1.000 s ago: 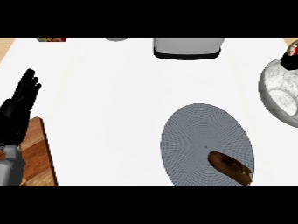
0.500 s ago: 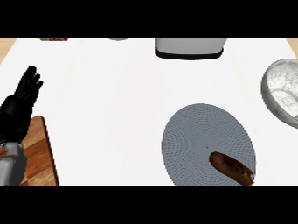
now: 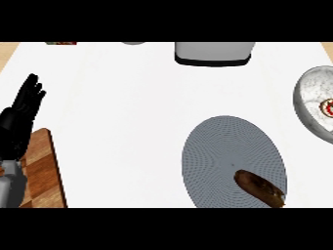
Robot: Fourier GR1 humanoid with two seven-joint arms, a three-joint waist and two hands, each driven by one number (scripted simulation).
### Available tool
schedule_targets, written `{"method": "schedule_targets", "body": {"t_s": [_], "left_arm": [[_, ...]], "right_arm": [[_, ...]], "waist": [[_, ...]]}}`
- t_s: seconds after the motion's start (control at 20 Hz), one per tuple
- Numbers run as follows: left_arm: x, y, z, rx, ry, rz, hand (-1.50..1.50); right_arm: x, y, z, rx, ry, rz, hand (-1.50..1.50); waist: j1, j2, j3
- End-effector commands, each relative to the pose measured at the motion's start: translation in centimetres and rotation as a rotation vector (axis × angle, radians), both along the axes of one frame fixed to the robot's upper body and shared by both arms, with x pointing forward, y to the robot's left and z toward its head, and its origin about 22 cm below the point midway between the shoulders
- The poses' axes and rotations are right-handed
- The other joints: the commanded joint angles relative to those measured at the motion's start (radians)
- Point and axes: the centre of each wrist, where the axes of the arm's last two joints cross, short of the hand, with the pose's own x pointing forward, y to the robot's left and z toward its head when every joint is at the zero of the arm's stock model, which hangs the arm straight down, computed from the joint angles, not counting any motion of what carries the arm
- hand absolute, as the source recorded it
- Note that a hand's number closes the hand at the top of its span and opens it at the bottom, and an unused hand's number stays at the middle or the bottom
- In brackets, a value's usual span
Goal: Pick the cupcake from the placemat and place it in the bowl
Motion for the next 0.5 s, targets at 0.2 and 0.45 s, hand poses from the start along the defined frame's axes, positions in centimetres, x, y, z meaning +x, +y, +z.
{"method": "schedule_targets", "body": {"t_s": [0.2,0.45], "left_arm": [[-1.3,0.5,-0.5,0.009,0.012,0.009,0.00],[-1.3,0.9,-1.1,-0.005,0.013,0.040,0.00]], "right_arm": [[-1.2,-1.8,-0.5,0.244,-0.389,0.006,-1.50],[-3.5,-4.7,1.5,0.379,-0.770,-0.074,-1.50]], "waist": [[-0.009,-0.007,0.001],[-0.040,-0.012,0.001]]}}
